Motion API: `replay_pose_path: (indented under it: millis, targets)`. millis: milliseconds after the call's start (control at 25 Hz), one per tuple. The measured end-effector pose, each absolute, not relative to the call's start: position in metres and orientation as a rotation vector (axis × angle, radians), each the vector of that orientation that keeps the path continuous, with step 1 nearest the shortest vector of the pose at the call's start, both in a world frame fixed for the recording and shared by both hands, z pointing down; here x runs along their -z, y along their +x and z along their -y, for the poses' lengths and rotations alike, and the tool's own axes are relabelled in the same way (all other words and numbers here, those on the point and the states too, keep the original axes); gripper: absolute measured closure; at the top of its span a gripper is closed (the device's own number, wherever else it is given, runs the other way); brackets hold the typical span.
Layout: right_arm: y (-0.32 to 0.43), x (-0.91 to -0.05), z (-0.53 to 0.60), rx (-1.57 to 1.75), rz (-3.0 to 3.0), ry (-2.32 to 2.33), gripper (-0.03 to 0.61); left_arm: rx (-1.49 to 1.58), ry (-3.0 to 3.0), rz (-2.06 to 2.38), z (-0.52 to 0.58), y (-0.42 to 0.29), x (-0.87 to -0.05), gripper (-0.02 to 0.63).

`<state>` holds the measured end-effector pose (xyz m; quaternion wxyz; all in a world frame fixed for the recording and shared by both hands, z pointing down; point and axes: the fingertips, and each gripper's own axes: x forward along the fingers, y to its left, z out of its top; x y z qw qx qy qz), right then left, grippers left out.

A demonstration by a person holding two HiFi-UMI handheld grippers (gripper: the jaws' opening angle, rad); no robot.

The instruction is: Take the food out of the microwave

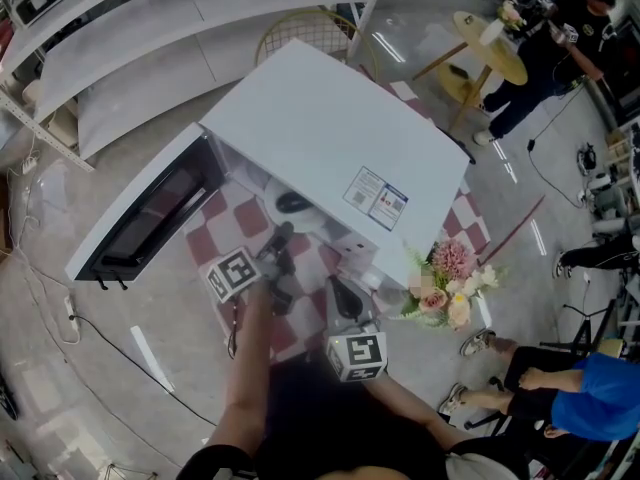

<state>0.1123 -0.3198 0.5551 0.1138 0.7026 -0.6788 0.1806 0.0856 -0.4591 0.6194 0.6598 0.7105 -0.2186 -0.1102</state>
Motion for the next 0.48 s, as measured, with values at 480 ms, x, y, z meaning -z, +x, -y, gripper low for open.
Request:
replay_pose_path:
  millis: [480]
  targets:
    - [0.1167, -0.5563, 0.3183, -0.534, 1.984, 2.060, 0.578, 0.262, 1.574, 0.483, 0.4608, 0.0906, -0.6187, 0.580]
